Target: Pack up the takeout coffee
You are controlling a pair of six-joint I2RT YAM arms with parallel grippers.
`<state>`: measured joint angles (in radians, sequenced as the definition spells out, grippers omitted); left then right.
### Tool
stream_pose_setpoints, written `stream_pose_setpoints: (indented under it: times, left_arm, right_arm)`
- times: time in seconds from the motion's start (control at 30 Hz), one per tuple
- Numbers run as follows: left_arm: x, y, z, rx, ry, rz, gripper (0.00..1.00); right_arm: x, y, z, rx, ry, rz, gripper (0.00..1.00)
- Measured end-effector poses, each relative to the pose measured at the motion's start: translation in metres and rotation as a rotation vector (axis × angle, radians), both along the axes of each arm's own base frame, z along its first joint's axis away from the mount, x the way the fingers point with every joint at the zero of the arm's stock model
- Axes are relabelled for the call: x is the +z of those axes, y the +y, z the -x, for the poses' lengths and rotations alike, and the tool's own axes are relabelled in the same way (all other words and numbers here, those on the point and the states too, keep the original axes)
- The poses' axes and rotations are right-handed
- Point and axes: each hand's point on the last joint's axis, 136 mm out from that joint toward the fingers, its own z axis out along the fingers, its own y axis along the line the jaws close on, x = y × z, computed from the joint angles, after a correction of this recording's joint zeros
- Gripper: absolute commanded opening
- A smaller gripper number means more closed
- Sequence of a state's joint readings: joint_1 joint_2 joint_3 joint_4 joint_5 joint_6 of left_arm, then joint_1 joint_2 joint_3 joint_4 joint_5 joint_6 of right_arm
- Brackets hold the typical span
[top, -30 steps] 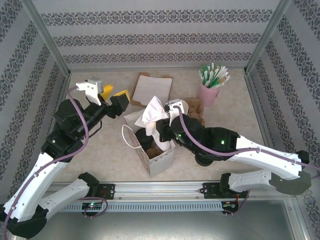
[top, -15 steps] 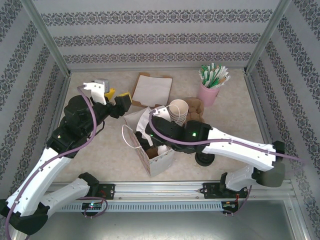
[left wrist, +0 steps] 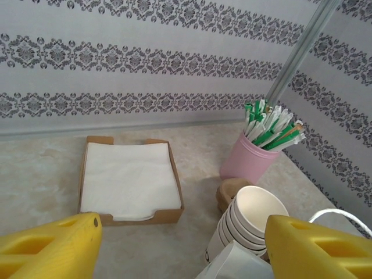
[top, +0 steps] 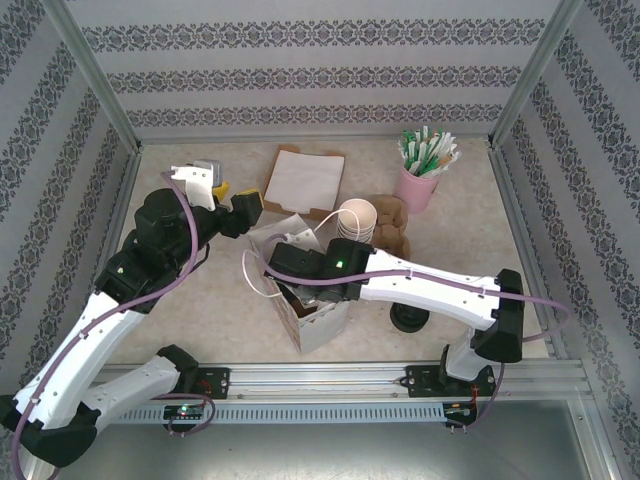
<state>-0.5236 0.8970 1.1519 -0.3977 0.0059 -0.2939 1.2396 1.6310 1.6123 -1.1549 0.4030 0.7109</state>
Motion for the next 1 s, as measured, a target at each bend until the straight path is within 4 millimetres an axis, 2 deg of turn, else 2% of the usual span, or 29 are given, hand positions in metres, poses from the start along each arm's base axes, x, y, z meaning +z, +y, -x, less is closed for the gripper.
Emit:
stream_pose_setpoints:
  times: [0.13,0.23,0.3,0.47,0.9,1.0]
  left_arm:
    - [-0.004,0.002,-0.001,0.011,0.012,-0.013,0.75]
    - [-0.005,0.002,-0.001,0.013,0.019,-0.018,0.75]
    - [-0.005,0.002,-0.001,0.014,0.022,-0.020,0.75]
    - [-0.005,0.003,0.000,0.017,0.026,-0.023,0.76]
    - [-0.002,0.004,-0.003,0.028,0.032,-0.031,0.79]
    - [-0.002,0.006,-0.003,0.035,0.033,-0.033,0.80]
  right_arm:
    - [-0.003,0.000,-0.005,-0.008,0.008,0.030,0.32]
    - [0.001,0.001,-0.008,-0.008,-0.001,0.017,0.44]
    - [0.006,0.004,-0.009,-0.004,-0.011,-0.007,0.54]
    - [0.030,0.008,-0.011,0.012,-0.051,-0.093,0.65]
    - [0.089,0.006,-0.013,0.042,-0.152,-0.250,0.82]
    - [0.102,0.006,-0.013,0.051,-0.173,-0.291,0.82]
